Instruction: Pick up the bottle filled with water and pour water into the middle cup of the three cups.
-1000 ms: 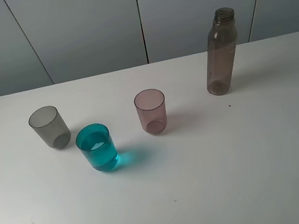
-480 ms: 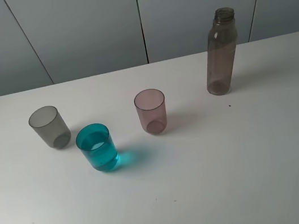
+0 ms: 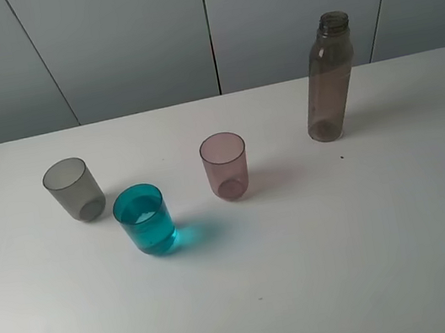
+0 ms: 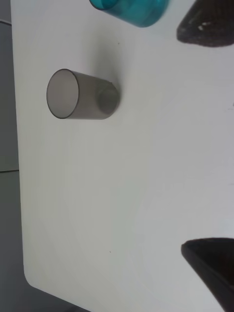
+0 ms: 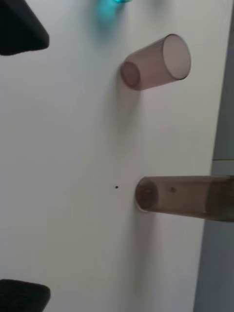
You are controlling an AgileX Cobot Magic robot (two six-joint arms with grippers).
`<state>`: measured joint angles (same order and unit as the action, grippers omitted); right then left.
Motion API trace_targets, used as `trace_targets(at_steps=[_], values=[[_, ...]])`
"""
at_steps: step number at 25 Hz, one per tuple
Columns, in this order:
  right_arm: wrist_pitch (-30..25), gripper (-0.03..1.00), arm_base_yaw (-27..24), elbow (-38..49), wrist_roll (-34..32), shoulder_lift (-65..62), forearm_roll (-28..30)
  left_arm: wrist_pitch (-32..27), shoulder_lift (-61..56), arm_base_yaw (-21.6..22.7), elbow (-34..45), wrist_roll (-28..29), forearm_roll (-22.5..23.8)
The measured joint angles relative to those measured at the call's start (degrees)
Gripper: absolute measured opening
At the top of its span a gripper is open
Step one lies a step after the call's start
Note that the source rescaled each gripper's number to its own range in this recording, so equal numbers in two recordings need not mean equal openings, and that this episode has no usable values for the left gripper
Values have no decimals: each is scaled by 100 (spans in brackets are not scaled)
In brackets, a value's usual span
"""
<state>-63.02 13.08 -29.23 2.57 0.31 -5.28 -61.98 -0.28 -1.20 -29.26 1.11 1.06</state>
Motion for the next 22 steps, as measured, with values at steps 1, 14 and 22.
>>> trace_targets(at_steps=[1,14,22], values=[[0,100,0,0,-12,-10,0,0,0,0,0,0,0],[15,100,-11,0,-127,-37,21,0,0,0,0,0,0],[15,100,-1077,0,-140,-37,21,0,0,0,0,0,0]])
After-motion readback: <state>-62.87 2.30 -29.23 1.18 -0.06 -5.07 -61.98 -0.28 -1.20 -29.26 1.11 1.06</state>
